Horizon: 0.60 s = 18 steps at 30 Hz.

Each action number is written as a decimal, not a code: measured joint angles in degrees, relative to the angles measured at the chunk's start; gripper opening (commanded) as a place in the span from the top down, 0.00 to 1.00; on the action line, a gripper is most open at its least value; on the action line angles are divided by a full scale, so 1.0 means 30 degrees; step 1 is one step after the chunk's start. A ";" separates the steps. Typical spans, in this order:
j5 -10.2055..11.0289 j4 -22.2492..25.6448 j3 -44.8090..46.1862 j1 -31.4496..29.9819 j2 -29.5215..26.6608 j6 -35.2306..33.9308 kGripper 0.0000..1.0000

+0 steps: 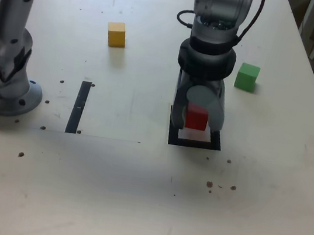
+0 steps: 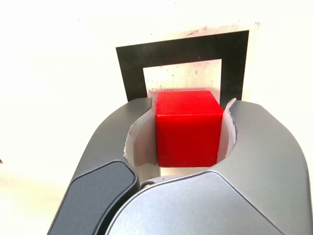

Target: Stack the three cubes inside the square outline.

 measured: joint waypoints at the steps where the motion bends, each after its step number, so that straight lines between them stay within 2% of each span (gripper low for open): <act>1: -0.0013 -0.0063 0.0056 0.0042 0.0036 0.0000 0.58; 7: -0.0076 -0.0244 0.0260 0.0143 0.0107 0.0000 0.55; 9: -0.0101 -0.0288 0.0315 0.0146 0.0168 0.0001 0.44; 14: -0.0128 -0.0645 0.0476 0.0178 0.0218 0.0359 0.09; 18: -0.0145 -0.0804 0.0571 0.0179 0.0218 0.0502 0.01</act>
